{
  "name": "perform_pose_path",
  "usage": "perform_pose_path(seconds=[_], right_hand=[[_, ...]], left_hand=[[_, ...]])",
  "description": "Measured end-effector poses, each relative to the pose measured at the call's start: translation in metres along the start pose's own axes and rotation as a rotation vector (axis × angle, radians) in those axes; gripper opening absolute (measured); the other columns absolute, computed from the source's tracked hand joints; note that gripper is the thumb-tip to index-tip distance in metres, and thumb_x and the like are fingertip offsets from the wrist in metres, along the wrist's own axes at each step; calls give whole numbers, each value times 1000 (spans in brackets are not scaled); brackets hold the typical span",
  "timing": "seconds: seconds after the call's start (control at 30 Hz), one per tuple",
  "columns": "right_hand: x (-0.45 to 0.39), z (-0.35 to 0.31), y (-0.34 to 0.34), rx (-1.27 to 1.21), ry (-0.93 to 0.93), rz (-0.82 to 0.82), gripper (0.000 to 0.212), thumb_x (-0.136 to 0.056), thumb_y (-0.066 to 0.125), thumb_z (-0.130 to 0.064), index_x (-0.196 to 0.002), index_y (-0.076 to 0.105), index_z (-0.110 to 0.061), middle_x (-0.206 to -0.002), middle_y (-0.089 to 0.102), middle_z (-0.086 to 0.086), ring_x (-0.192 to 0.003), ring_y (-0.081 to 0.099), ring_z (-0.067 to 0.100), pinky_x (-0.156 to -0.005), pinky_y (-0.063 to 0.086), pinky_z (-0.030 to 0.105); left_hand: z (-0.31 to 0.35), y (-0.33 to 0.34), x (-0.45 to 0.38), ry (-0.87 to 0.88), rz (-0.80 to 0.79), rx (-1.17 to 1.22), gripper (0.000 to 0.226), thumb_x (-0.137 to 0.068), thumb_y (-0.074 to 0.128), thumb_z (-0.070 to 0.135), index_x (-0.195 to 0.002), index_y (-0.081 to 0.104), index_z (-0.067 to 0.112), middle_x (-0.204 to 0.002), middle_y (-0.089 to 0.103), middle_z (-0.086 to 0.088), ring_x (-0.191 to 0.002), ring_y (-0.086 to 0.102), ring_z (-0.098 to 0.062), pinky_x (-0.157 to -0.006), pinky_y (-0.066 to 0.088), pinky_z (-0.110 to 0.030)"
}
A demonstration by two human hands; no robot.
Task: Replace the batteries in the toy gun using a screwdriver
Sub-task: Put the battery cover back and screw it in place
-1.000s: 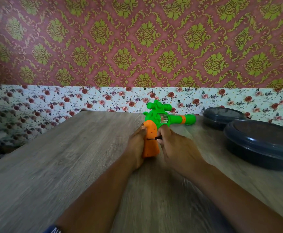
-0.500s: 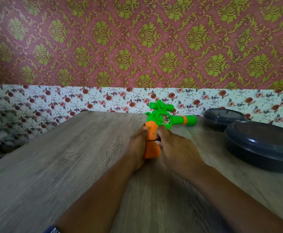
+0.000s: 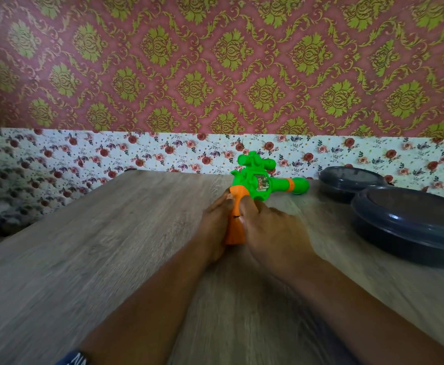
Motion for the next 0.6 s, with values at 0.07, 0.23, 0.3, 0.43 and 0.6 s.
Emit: perform_pose_path(seconds=[0.07, 0.23, 0.3, 0.43, 0.6], right_hand=[[0, -3, 0, 23, -36, 49, 52, -58, 83, -20, -94, 46, -11, -56, 59, 2, -38, 54, 19, -38, 17, 21], [1, 2, -2, 43, -19, 88, 41, -67, 76, -24, -87, 41, -14, -48, 58, 1, -32, 51, 18, -37, 19, 18], [1, 4, -3, 7, -8, 86, 30, -74, 62, -31, -85, 39, -16, -45, 57, 1, -29, 49, 18, -36, 21, 17], [2, 5, -1, -35, 9, 69, 26, -76, 62, -33, -80, 45, -14, -42, 55, 1, -27, 48, 21, -32, 29, 18], [0, 4, 1, -16, 36, 62, 32, -69, 79, -31, -72, 56, -9, -39, 54, 4, -27, 49, 25, -33, 34, 21]], left_hand=[[0, 1, 0, 5, 12, -34, 44, -96, 47, 34, -137, 50, 16, -130, 60, -13, -116, 59, -32, -101, 47, -49], [0, -1, 2, 26, 24, -70, 43, -95, 51, 34, -133, 53, 16, -130, 59, -19, -117, 58, -37, -101, 45, -53], [0, -2, 3, 41, 28, -77, 43, -95, 50, 36, -134, 53, 19, -127, 62, -16, -114, 60, -35, -101, 44, -56], [4, 0, 7, 79, 34, -122, 42, -95, 50, 36, -135, 52, 23, -134, 59, -9, -118, 58, -30, -104, 42, -55], [9, 5, 14, 132, 61, -192, 51, -82, 59, 49, -129, 56, 30, -138, 56, -1, -121, 56, -24, -106, 42, -50]])
Point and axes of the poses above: each hand's wrist, its own x-axis away from the middle knuckle, its own y-axis out of the palm, z = x × y, the point moved 4 cm from there along -x, towards the middle knuckle
